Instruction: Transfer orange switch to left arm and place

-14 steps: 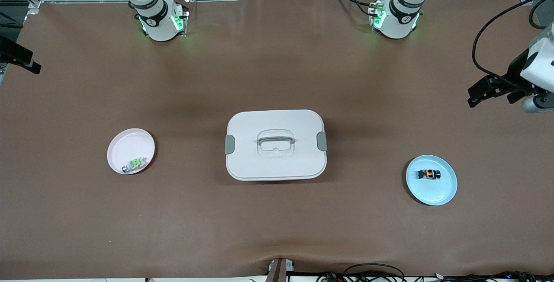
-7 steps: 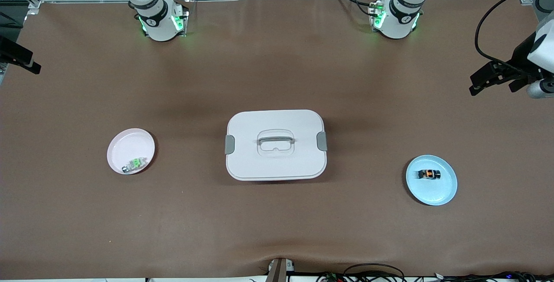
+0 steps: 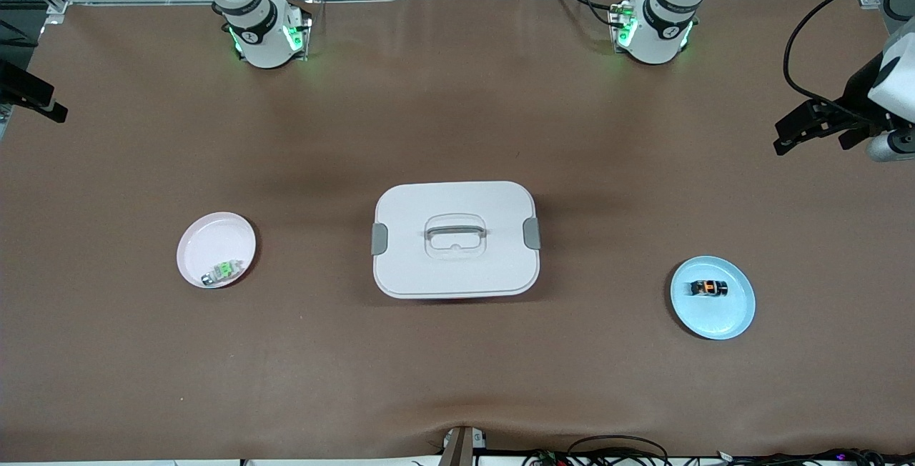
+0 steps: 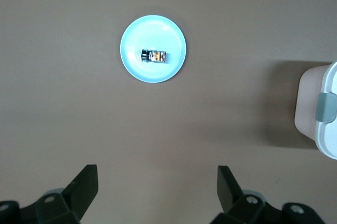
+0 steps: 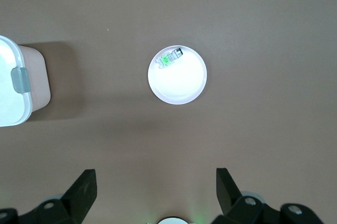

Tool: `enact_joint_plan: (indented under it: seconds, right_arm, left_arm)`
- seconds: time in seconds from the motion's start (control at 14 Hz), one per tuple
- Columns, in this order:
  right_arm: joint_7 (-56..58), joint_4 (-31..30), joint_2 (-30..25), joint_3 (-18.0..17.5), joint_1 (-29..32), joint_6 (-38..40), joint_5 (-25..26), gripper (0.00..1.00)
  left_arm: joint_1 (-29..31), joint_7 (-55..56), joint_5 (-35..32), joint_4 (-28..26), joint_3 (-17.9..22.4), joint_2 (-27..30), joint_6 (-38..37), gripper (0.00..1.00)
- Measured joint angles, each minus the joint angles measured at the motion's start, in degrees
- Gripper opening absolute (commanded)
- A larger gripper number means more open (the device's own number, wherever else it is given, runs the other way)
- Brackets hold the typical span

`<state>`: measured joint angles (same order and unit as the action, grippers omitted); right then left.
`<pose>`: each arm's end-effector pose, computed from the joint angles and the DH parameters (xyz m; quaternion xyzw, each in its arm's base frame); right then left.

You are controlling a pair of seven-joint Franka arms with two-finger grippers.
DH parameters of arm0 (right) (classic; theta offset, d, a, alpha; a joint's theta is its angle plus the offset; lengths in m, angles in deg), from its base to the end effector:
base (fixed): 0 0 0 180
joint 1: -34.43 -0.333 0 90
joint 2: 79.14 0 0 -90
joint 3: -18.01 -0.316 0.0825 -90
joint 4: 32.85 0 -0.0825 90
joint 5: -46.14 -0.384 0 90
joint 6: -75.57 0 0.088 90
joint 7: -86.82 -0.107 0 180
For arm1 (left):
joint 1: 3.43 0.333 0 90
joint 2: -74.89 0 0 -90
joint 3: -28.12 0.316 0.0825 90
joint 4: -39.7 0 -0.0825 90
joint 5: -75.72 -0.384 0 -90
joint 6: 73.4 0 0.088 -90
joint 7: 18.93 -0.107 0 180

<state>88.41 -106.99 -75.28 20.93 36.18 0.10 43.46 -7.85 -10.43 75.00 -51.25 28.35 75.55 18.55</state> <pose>0.5439 -0.0372 0.6926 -0.9993 0.0215 0.0209 0.0222 0.5529 -0.0392 0.6261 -0.9992 -0.0375 -0.0151 0.0046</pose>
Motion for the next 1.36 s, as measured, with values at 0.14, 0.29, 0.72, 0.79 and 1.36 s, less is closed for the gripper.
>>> enact_joint_plan:
  seconds: [0.14,0.29,0.72,0.79,1.36]
  right_arm:
    - [0.00,0.00,0.00,0.00,0.00,-0.05,0.00,1.00]
    - [0.00,0.00,0.00,0.01,0.00,-0.08,0.00,1.00]
    - [0.00,0.00,0.00,0.11,0.12,-0.14,0.00,1.00]
    - [0.00,0.00,0.00,0.13,0.12,-0.15,0.00,1.00]
    - [0.00,-0.01,0.00,0.16,0.13,-0.20,0.00,1.00]
  left_arm:
    - [0.00,-1.61,0.00,-0.45,0.01,-0.03,-0.22,1.00]
    - [0.01,-2.82,0.00,-0.50,0.04,-0.04,-0.30,1.00]
    - [0.56,-2.93,0.00,-0.55,0.47,-0.26,-0.32,1.00]
    - [0.57,-2.93,0.00,-0.55,0.48,-0.30,-0.31,1.00]
    - [0.55,-3.65,0.00,-0.55,0.46,-0.31,-0.31,1.00]
